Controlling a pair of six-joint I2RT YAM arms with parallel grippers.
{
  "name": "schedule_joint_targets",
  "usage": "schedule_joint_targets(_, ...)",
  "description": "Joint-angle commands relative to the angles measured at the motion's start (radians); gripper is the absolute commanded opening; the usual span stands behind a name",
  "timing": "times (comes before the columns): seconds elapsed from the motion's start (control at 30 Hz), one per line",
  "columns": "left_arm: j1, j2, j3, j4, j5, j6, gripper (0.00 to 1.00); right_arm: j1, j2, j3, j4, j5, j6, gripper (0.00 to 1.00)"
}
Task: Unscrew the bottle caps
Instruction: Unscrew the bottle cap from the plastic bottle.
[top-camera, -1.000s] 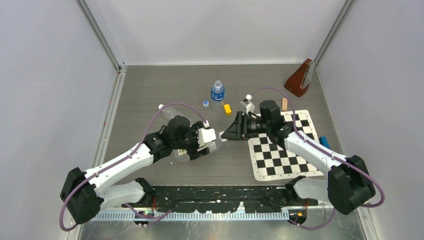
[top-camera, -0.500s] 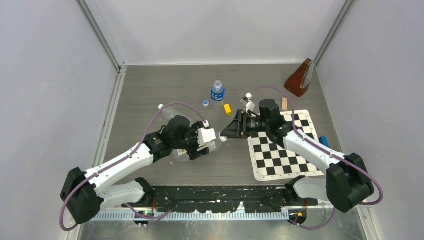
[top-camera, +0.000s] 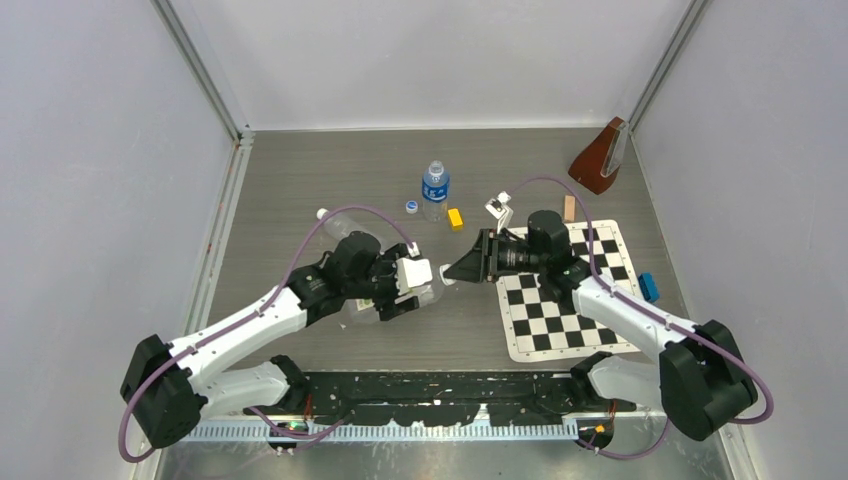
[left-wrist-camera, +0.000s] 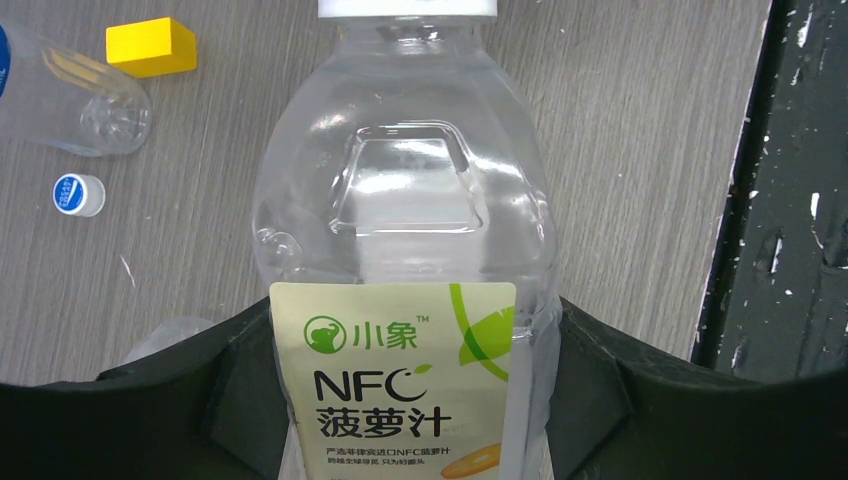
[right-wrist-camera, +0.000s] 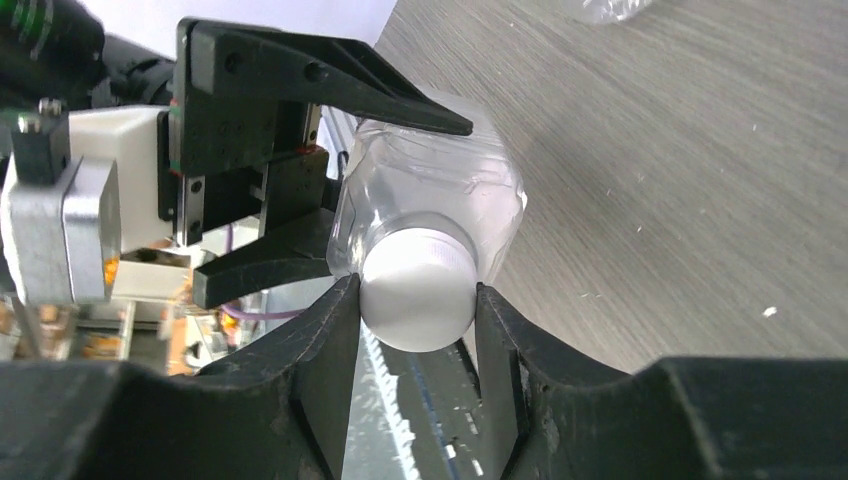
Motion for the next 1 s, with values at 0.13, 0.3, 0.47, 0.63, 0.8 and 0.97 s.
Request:
schedule_joint_targets(0.13, -0.002, -0.045, 0.008, 0.049, 0.096, -0.006, 0.0, 0.022, -0.065, -0.019, 0.223, -0.074, -0.243, 0.0)
schedule_joint_targets(0.3, -0.002, -0.053, 0.012, 0.04, 0.195, 0.007, 0.0, 0.025, -0.058, 0.001, 0.213, -0.073, -0.277, 0.0)
schedule_joint_targets(0.47, -0.004, -0.043, 0.037, 0.003, 0.335, 0.007, 0.0, 0.036, -0.109, -0.001, 0.19, -0.071, -0.433, 0.0)
schedule_joint_targets(0.63, -0.003, -0.031, 0.076, -0.067, 0.444, 0.023, 0.0, 0.045, -0.197, -0.007, 0.094, -0.106, -0.725, 0.0)
schedule_joint_targets(0.8, -0.003, -0.018, 0.095, -0.086, 0.488, 0.03, 0.0, 0.052, -0.263, -0.018, -0.004, -0.184, -0.968, 0.0)
schedule_joint_targets(0.97, -0.003, 0.002, 0.11, -0.096, 0.534, 0.032, 0.0, 0.058, -0.292, -0.015, -0.051, -0.211, -1.093, 0.0)
